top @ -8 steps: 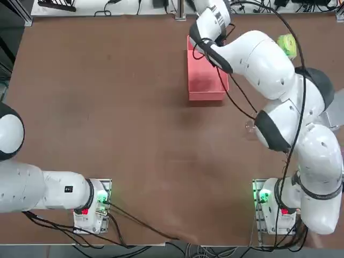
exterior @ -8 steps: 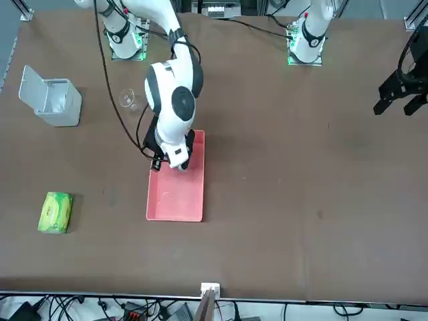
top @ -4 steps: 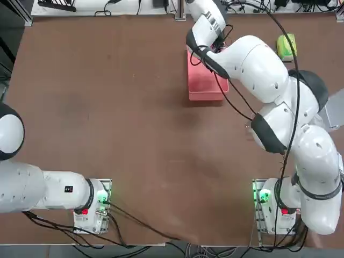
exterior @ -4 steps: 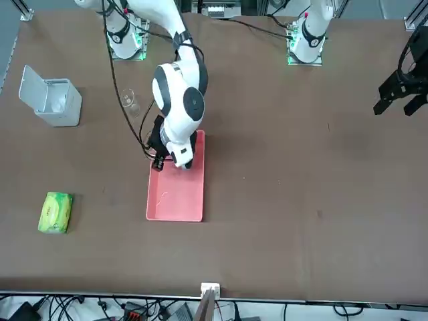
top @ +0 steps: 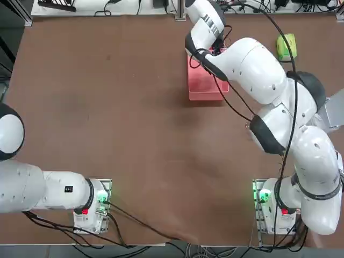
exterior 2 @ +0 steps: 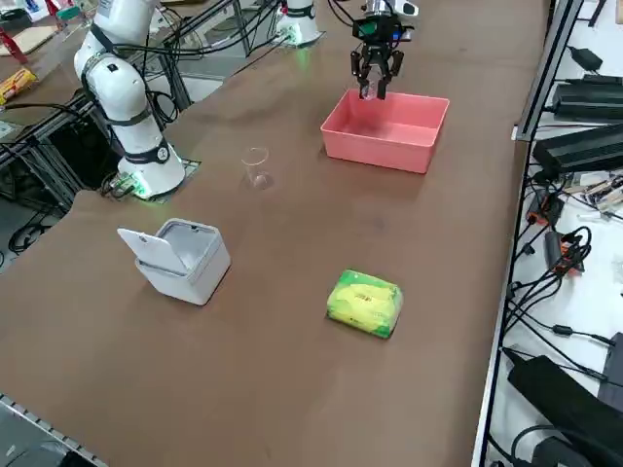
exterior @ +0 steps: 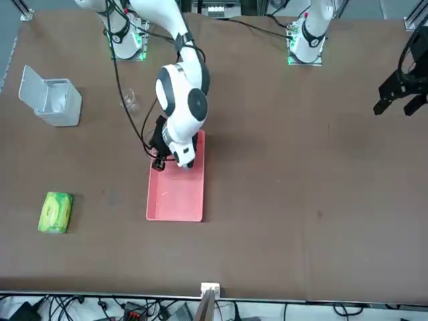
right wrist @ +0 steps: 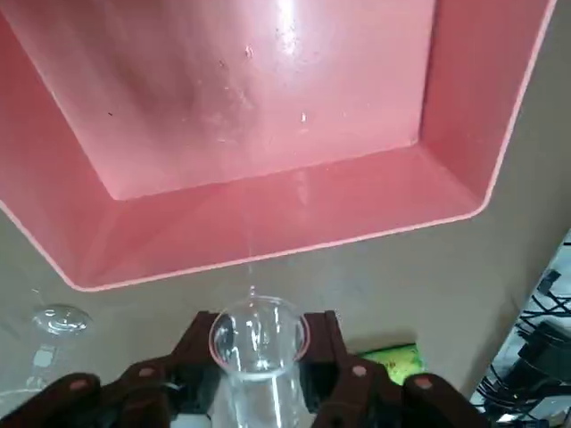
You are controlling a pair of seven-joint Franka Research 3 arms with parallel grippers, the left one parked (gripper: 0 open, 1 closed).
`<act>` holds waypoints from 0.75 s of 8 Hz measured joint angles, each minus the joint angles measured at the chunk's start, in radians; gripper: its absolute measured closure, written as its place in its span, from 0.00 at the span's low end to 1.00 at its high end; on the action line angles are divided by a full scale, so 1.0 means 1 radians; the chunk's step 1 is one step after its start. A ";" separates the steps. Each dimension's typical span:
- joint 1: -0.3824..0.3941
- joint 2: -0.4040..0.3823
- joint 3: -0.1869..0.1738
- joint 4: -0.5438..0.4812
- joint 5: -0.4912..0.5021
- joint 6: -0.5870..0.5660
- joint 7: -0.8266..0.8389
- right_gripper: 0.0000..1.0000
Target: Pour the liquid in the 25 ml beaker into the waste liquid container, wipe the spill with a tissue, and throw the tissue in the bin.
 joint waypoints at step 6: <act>0.013 0.000 0.000 0.000 -0.017 -0.002 0.000 0.53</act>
